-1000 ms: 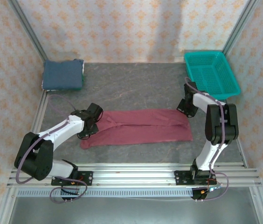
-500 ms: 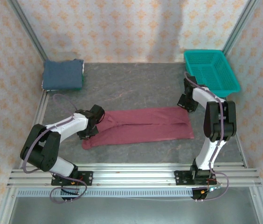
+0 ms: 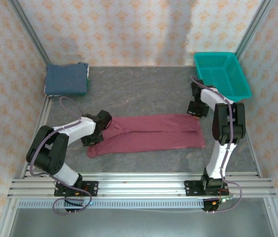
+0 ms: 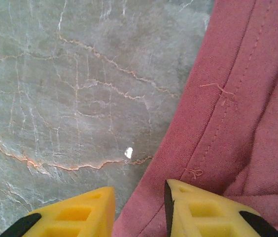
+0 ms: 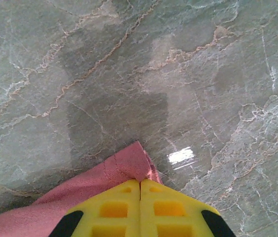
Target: Fold and stack the t-shirts
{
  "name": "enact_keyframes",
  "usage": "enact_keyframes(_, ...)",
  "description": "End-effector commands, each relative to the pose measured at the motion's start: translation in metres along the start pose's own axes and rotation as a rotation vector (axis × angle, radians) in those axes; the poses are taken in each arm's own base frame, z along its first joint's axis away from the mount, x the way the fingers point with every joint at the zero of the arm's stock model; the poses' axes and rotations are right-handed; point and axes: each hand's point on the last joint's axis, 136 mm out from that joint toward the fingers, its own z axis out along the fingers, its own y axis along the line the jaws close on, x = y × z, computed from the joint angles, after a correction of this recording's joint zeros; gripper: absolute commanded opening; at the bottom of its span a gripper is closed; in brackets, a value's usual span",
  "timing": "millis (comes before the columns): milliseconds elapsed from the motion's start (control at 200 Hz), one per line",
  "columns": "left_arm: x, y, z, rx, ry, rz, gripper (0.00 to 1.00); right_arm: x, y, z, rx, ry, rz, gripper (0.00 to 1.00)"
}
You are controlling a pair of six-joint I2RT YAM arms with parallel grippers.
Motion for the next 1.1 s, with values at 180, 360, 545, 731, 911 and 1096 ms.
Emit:
enact_keyframes(180, -0.013, 0.009, -0.004, -0.07, -0.029, 0.045, 0.31, -0.09, 0.007, -0.03, -0.059, -0.387, 0.033, 0.0)
enact_keyframes(360, -0.015, 0.009, -0.004, -0.081, -0.029, 0.065, 0.31, -0.098, 0.007, -0.036, -0.071, -0.458, 0.05, 0.0)
enact_keyframes(545, -0.015, 0.009, -0.003, -0.085, -0.029, 0.073, 0.31, -0.098, -0.001, -0.039, -0.038, -0.496, 0.038, 0.0)
enact_keyframes(731, -0.024, 0.003, -0.013, -0.033, -0.065, 0.073, 0.32, -0.098, -0.008, -0.048, -0.016, -0.541, 0.042, 0.05)
enact_keyframes(911, -0.041, -0.007, -0.053, 0.11, -0.135, 0.04, 0.38, -0.095, 0.003, -0.079, -0.126, -0.57, 0.048, 0.48)
enact_keyframes(1096, -0.07, -0.03, -0.135, 0.43, -0.285, 0.008, 0.63, -0.071, 0.027, -0.121, -0.349, -0.53, 0.031, 0.69)
